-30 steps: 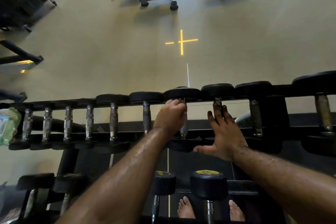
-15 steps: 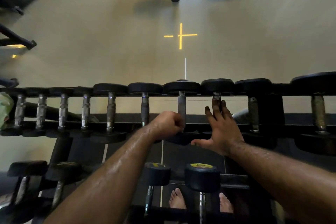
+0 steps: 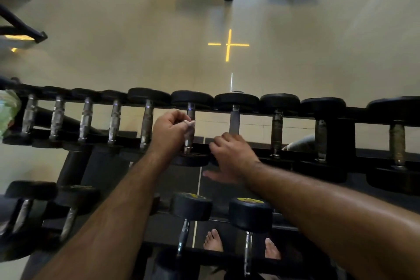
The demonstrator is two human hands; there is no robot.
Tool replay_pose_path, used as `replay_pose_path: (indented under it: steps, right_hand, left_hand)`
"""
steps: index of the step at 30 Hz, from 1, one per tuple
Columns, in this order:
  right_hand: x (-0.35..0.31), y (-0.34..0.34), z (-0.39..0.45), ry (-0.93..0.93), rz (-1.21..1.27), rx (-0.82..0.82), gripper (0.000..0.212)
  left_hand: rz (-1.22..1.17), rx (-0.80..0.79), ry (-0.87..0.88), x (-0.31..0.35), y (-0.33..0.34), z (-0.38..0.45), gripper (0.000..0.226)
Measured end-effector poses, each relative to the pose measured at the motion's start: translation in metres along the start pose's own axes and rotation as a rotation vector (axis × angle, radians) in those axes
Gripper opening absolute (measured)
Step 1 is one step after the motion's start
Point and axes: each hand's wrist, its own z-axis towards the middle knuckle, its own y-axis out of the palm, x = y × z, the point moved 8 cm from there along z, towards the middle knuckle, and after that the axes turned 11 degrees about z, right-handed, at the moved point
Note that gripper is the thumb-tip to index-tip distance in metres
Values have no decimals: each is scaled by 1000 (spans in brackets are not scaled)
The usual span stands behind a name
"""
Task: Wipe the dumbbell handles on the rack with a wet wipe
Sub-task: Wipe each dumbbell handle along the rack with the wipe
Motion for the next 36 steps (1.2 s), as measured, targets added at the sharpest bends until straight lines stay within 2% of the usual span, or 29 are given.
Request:
replay_pose_path:
  steps: [2,4,6,11,14,16,20,23,26,28,30,33,36]
  right_hand:
    - [-20,8,23,170,-48,-190,55]
    - [-26,20,31,346,-54,-340,52]
    - [-25,27,33,402,-123,-373,53]
    - [-20,26,36,365,-182,-235,31]
    - [-11,21,29,368,-56,-111,22]
    - [7,21,15,303,89,18,20]
    - [45,23,-20,53,382,295,57]
    - [42,20,-22,-74,400,309,59]
    - [44,9,-27,-89,288,202,70]
    - [68,1,-41,-15,114,197,92]
    - [110,-7,-61,195,84,223,115]
    - [150,-1,-73,470,246,221,139]
    - [150,16,-66,536,409,183,148]
  left_hand:
    - [-79,79,-30,-3,-13,-4,9]
    - [-99,106,-5,-1,-22,-9,8]
    - [-87,96,31,2,-28,-15,8]
    - [-44,3,105,10,-29,-30,10]
    - [-64,-15,118,9,-27,-32,9]
    - [-81,-16,103,5,-25,-26,12]
    - [-151,-11,52,-1,-10,-19,13]
    - [-87,-35,61,1,11,-17,13]
    - [66,-63,125,5,28,-17,16]
    - [157,-57,171,7,35,-18,16]
    - [233,-25,220,11,42,-14,15]
    - [341,59,260,15,60,6,15]
    - [409,54,173,13,88,38,13]
